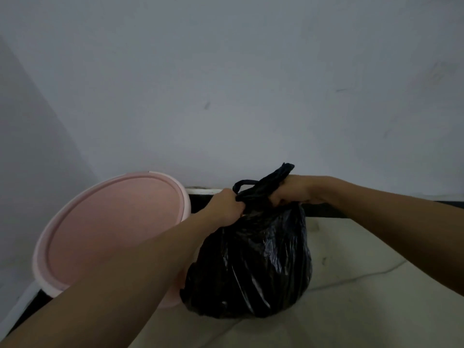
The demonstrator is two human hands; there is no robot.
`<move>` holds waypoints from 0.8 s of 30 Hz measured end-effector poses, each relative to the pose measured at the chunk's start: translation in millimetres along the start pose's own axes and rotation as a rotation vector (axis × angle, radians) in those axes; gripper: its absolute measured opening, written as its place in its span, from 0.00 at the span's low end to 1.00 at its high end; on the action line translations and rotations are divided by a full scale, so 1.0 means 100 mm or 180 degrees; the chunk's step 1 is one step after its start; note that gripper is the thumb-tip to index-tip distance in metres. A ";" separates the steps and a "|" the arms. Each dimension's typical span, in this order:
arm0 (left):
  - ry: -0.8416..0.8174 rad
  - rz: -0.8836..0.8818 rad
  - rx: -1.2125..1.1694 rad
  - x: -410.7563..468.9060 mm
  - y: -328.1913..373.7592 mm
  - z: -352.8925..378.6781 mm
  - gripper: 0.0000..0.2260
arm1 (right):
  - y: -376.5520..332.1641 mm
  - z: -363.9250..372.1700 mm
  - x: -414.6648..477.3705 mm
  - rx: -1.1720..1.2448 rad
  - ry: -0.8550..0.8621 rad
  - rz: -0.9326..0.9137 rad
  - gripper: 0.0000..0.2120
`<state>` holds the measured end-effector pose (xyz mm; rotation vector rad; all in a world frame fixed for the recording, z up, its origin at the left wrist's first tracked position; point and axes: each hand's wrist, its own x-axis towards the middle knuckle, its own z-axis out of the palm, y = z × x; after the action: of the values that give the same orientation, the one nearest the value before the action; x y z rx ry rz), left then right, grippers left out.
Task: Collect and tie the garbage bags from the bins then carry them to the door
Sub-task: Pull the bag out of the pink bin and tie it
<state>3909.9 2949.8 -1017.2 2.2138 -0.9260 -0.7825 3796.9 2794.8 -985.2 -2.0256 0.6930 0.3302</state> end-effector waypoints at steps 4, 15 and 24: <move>-0.0044 0.0210 0.0693 -0.01 -0.06 0.03 0.09 | 0.01 -0.01 -0.01 0.0897 -0.0665 0.0041 0.22; -0.0903 -0.0076 -0.0864 0.00 -0.17 -0.05 0.04 | -0.02 -0.01 0.09 0.2483 -0.0345 -0.0102 0.13; -0.0720 -0.0616 -0.2009 0.06 -0.22 -0.19 0.08 | 0.00 0.07 0.10 -0.1925 0.0957 -0.0871 0.11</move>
<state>3935.4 2963.6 -1022.1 1.6896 -0.4682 -1.2386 3804.7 2797.4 -994.0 -2.7507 0.5186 0.0717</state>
